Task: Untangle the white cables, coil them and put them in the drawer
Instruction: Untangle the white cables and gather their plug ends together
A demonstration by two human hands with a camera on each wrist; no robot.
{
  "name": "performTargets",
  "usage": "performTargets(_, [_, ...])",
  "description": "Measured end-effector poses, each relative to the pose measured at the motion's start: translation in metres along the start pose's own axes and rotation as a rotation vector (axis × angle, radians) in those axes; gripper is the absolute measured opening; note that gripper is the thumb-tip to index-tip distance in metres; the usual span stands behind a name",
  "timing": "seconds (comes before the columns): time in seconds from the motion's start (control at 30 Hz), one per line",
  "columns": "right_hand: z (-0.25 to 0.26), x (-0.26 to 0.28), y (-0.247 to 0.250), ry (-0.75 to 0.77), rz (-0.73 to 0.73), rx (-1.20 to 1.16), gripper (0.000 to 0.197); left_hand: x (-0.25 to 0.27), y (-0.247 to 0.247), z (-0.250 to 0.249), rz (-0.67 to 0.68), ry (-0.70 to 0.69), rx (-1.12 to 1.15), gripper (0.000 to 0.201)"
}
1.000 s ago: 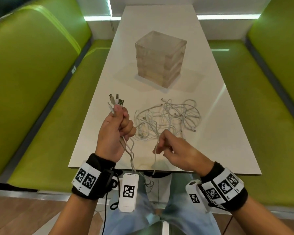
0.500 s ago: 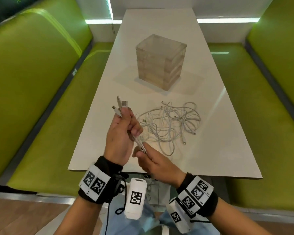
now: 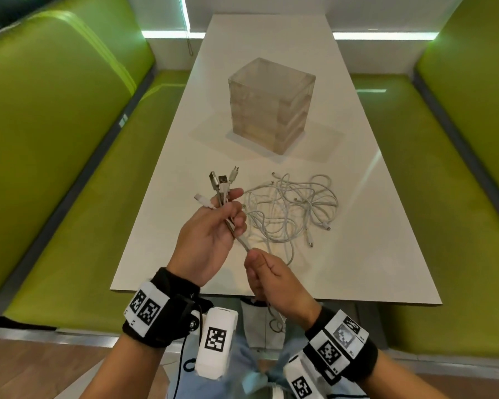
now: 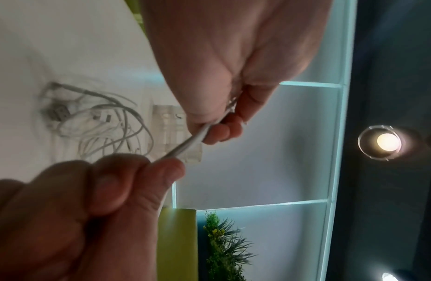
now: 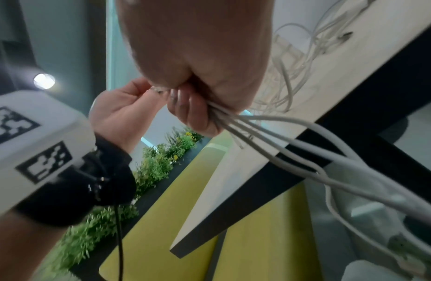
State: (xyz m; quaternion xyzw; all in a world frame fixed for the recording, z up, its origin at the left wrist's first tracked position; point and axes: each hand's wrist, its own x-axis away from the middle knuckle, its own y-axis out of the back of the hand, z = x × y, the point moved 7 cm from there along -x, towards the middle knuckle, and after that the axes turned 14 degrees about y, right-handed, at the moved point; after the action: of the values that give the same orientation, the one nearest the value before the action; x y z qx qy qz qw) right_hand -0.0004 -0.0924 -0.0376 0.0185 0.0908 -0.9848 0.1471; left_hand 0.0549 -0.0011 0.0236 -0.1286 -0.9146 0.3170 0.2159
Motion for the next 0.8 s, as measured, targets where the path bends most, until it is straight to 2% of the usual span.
performTargets(0.07, [0.0,0.001,-0.002,-0.039,-0.008,-0.093,0.036,0.001,0.001,0.001,0.021,-0.029,-0.05,0.021])
performTargets(0.13, [0.0,0.001,-0.007,-0.024,0.047,-0.091,0.036,0.003,0.004,0.001,-0.03,-0.062,-0.161,0.024])
performTargets(0.2, [0.001,-0.001,-0.012,-0.002,0.154,0.057,0.039,0.006,0.005,-0.001,-0.082,-0.1,-0.274,0.023])
performTargets(0.27, [0.007,-0.005,-0.009,0.033,0.219,0.3,0.04,0.008,0.006,0.002,-0.1,-0.085,-0.309,0.023])
performTargets(0.33, [0.026,-0.014,0.003,0.095,0.131,0.394,0.043,0.008,0.007,0.008,-0.102,-0.049,-0.313,0.025])
performTargets(0.4, [0.056,-0.026,0.016,0.215,0.021,0.327,0.06,0.008,0.006,0.015,-0.103,-0.019,-0.357,0.026])
performTargets(0.43, [0.069,-0.032,0.021,0.273,0.007,0.274,0.066,0.008,0.005,0.018,-0.093,-0.006,-0.381,0.027])
performTargets(0.5, [0.089,-0.043,0.019,0.343,0.088,0.229,0.071,0.008,0.0,0.026,-0.06,0.029,-0.424,0.028])
performTargets(0.57, [0.099,-0.052,0.013,0.352,0.194,0.271,0.061,0.008,-0.005,0.031,-0.005,0.055,-0.469,0.027])
performTargets(0.67, [0.101,-0.06,0.009,0.314,0.182,0.317,0.024,0.01,-0.014,0.038,0.051,0.11,-0.506,0.03])
performTargets(0.73, [0.098,-0.061,0.006,0.3,0.169,0.358,0.016,0.011,-0.017,0.041,0.056,0.137,-0.541,0.031])
performTargets(0.8, [0.097,-0.059,0.001,0.295,0.187,0.348,0.019,0.011,-0.016,0.041,0.06,0.142,-0.536,0.03])
